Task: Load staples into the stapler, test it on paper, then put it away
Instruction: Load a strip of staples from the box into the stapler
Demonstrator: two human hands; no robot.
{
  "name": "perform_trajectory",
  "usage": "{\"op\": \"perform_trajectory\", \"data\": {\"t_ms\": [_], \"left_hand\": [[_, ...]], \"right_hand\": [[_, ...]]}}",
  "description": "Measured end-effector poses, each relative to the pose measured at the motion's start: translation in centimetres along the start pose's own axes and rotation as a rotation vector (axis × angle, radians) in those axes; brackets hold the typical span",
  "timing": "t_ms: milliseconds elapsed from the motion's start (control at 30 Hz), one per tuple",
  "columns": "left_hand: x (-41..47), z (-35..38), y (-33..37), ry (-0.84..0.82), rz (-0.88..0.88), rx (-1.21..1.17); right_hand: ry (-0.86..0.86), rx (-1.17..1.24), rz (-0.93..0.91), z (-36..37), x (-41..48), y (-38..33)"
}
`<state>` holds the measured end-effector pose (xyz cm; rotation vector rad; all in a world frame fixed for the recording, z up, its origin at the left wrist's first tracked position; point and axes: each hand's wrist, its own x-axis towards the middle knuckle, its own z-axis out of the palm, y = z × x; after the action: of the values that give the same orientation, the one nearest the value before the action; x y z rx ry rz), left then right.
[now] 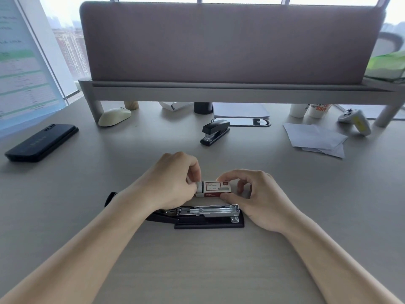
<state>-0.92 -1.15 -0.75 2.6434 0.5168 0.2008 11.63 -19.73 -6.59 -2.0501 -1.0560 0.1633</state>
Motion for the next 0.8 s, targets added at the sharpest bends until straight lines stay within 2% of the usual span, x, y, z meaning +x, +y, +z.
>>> {"op": "perform_trajectory", "data": {"t_ms": [333,567,800], "left_hand": [[0.0,-1.3,-0.3,0.004,0.003,-0.061],[0.0,-2.9,-0.4,0.124,-0.027,-0.463],[-0.9,-1.4,0.8,0.175,-0.009,-0.617]], "right_hand": [[0.011,-0.014,0.003,0.0,-0.1,-0.2],[0.004,-0.024,0.007,-0.1,-0.2,-0.4],[0.211,0.410,-0.054,-0.3,-0.3,-1.7]]}}
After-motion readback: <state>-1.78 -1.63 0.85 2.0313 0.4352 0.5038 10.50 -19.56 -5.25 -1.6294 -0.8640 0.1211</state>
